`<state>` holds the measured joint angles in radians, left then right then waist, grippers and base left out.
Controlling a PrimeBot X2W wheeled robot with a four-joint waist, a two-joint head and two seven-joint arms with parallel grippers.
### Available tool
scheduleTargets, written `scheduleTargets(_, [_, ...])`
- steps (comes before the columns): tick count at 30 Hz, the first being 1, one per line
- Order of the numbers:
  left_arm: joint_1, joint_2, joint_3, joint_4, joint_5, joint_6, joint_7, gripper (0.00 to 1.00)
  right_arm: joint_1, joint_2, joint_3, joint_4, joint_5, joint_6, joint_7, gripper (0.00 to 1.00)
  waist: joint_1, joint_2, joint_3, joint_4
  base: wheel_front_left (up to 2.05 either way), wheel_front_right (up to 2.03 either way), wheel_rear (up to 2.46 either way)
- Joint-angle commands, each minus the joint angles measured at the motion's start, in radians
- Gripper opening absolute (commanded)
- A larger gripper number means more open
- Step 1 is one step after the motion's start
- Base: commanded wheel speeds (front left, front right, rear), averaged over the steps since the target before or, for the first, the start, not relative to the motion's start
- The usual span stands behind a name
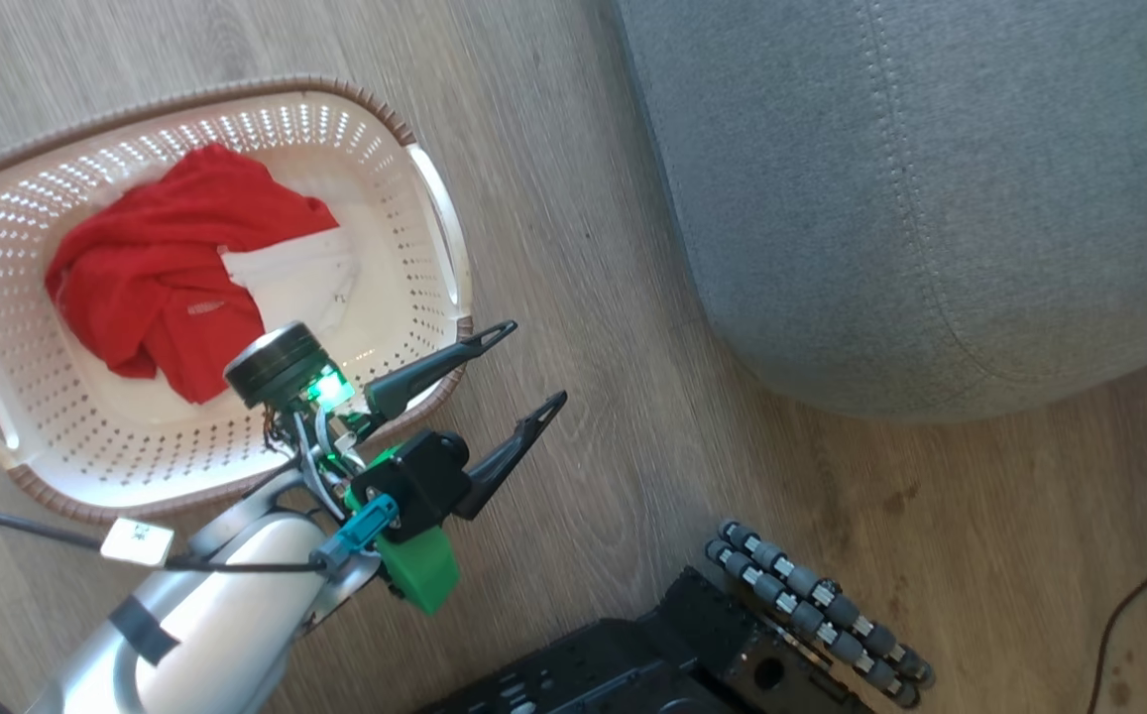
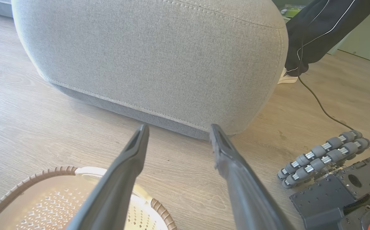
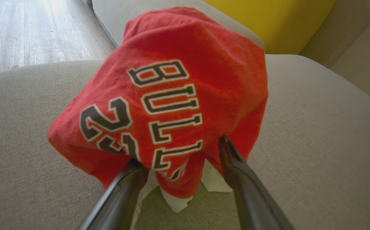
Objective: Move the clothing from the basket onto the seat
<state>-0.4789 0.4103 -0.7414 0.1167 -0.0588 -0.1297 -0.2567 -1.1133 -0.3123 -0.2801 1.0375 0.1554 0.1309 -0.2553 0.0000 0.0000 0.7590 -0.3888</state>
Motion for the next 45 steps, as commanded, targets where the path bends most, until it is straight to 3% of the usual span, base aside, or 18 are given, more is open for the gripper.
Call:
scheduleTargets(1, [-0.005,-0.005,0.029,-0.026,0.004,0.000,-0.005,1.00,0.011,-0.034,0.008,-0.023,-0.010,0.000,-0.006,1.00,0.0000,0.0000,-0.011,0.001,0.00,0.00,0.00])
scheduleTargets(9, [-0.008,-0.061,0.043,-0.005,-0.010,0.003,-0.005,1.00,0.046,-0.064,0.038,-0.047,-0.046,0.000,-0.006,1.00,0.0000,0.0000,-0.108,0.017,0.00,0.00,0.00])
scheduleTargets(17, [0.018,-0.136,0.099,0.021,-0.024,0.009,-0.005,1.00,0.111,-0.099,0.105,-0.150,-0.072,0.000,-0.006,1.00,0.0000,0.0000,-0.255,0.048,0.00,0.00,0.00])
scheduleTargets(21, [0.055,-0.188,0.132,0.021,-0.031,0.011,-0.005,1.00,0.156,-0.116,0.143,-0.238,-0.052,0.000,-0.006,1.00,0.0000,0.0000,-0.342,0.078,0.00,0.00,0.00])
scheduleTargets(28, [0.142,-0.278,0.249,0.011,-0.069,0.010,-0.005,1.00,0.308,-0.157,0.244,-0.535,0.014,0.000,-0.006,1.00,0.0000,0.0000,-0.471,0.153,0.00,0.00,0.00])
scheduleTargets(29, [0.142,-0.278,0.249,0.011,-0.069,0.010,-0.005,1.00,0.308,-0.157,0.244,-0.535,0.014,0.000,-0.006,1.00,0.0000,0.0000,-0.471,0.153,0.00,0.00,0.00])
scheduleTargets(35, [0.217,-0.324,0.381,0.002,-0.043,0.065,-0.005,1.00,0.454,-0.128,0.285,-0.719,0.069,0.000,-0.006,1.00,0.0000,0.0000,-0.567,0.205,0.00,0.00,0.00])
scheduleTargets(45, [0.303,-0.356,0.508,-0.034,-0.026,0.145,-0.005,1.00,0.688,-0.037,0.319,-0.930,0.086,0.000,-0.006,1.00,0.0000,0.0000,-0.679,0.296,0.00,0.00,0.00])
